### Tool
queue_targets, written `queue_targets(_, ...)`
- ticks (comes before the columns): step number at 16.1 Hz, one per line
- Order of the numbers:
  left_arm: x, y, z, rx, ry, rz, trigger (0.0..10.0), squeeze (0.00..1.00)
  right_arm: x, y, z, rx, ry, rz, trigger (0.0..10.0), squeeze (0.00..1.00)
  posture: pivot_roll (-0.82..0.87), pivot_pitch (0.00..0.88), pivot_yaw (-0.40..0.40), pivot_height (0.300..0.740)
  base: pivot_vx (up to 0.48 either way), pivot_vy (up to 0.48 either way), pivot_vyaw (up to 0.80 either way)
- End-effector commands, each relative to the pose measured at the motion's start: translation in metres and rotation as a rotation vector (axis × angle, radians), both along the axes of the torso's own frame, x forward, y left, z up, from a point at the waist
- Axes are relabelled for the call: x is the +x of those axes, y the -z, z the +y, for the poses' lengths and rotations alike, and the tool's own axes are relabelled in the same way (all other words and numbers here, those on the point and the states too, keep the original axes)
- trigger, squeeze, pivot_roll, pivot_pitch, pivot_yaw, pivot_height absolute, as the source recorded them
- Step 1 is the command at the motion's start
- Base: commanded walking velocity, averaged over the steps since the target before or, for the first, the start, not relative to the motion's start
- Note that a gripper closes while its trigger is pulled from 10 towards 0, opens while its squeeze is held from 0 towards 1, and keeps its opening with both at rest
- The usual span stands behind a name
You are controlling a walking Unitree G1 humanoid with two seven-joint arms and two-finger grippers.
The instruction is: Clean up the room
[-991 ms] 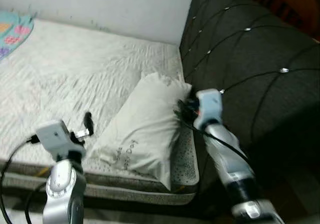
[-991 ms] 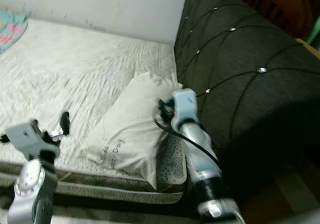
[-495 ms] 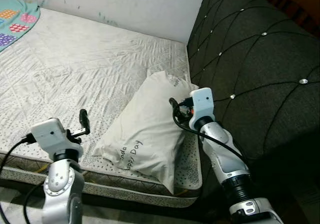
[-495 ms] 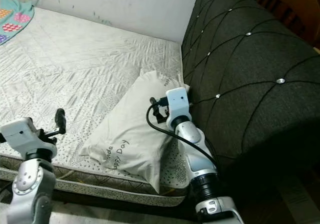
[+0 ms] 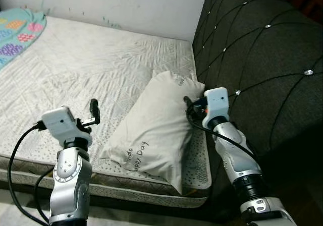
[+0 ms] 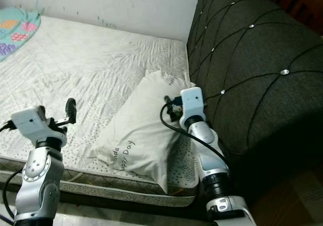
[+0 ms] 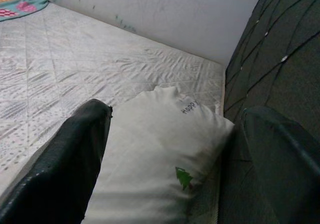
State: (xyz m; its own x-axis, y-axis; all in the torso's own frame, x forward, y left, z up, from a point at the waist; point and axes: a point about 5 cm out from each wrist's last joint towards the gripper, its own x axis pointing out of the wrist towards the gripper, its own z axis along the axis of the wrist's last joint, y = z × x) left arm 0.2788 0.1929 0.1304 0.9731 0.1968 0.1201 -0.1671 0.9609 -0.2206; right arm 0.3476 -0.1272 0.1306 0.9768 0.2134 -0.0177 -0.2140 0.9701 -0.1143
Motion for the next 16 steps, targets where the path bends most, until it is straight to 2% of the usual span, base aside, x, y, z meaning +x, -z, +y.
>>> queue_targets(1, 0.0, 0.006, -0.001, 0.007, 0.006, 0.023, 10.0, 0.0, 0.0, 0.0, -0.006, -0.002, 0.012, -0.007, 10.0, 0.0, 0.02, 0.0, -0.115, 0.74, 0.0, 0.0, 0.0)
queue_targets(4, -0.011, 0.006, 0.002, 0.011, -0.044, 0.017, 10.0, 0.0, 0.001, 0.002, -0.005, -0.027, -0.041, 0.012, 10.0, 0.0, 0.08, 0.0, -0.208, 0.74, 0.0, 0.0, 0.0)
queue_targets(5, -0.021, 0.011, 0.006, 0.016, -0.086, 0.026, 10.0, 0.0, 0.002, 0.004, -0.002, -0.038, -0.071, 0.028, 10.0, 0.0, 0.09, 0.0, -0.229, 0.74, 0.0, 0.0, 0.0)
queue_targets(8, -0.034, 0.018, 0.01, 0.011, -0.12, 0.05, 10.0, 0.0, 0.002, 0.005, 0.005, -0.037, -0.101, 0.028, 10.0, 0.0, 0.1, 0.0, -0.236, 0.74, 0.0, 0.0, 0.0)
queue_targets(11, -0.029, 0.019, 0.006, 0.037, -0.059, 0.07, 10.0, 0.0, -0.005, 0.005, -0.002, 0.0, -0.051, 0.002, 10.0, 0.0, 0.07, 0.0, -0.179, 0.74, 0.0, 0.0, 0.0)
queue_targets(12, -0.02, 0.02, 0.003, 0.047, -0.014, 0.076, 10.0, 0.0, -0.01, 0.008, -0.009, 0.006, -0.009, 0.0, 10.0, 0.0, 0.02, 0.0, -0.1, 0.74, 0.0, 0.0, 0.0)
queue_targets(15, 0.007, 0.017, -0.02, 0.061, 0.125, 0.076, 10.0, 0.0, -0.02, 0.009, -0.031, 0.02, 0.109, -0.03, 10.0, 0.0, -0.04, 0.0, 0.005, 0.74, 0.0, 0.0, 0.0)
queue_targets(16, 0.009, 0.015, -0.023, 0.062, 0.138, 0.072, 10.0, 0.0, -0.021, 0.009, -0.033, 0.019, 0.12, -0.032, 10.0, 0.0, -0.04, 0.0, 0.005, 0.74, 0.0, 0.0, 0.0)
